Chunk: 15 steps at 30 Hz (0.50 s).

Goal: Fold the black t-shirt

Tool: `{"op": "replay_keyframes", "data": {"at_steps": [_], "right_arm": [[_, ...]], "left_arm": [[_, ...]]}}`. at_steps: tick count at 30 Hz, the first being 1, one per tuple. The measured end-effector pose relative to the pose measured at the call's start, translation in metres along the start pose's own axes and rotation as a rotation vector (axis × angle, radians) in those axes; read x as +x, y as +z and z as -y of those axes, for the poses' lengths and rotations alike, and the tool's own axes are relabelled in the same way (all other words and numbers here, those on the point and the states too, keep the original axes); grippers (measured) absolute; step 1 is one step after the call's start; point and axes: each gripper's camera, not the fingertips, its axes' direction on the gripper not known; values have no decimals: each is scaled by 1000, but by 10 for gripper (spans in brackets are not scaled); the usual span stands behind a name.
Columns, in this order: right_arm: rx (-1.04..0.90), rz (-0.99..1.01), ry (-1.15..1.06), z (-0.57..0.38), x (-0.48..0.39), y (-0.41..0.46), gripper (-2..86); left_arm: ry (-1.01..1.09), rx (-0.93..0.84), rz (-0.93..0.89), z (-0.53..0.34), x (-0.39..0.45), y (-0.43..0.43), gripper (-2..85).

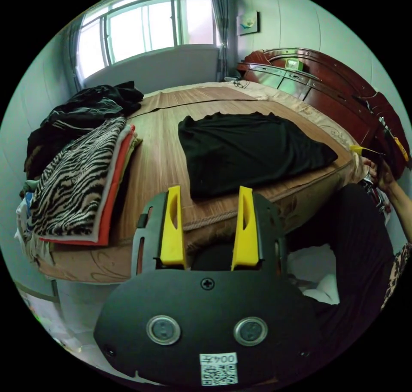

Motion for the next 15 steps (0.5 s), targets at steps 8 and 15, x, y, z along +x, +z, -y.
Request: {"op": "replay_keyframes", "data": {"at_steps": [8,15], "right_arm": [[129,178,-15,4,17,-6,270],[-99,190,-73,5,22,30,216]], "left_arm": [[49,-117,-21,25,-18,31,169],[29,-204,-44,35,-29,63,145]]}}
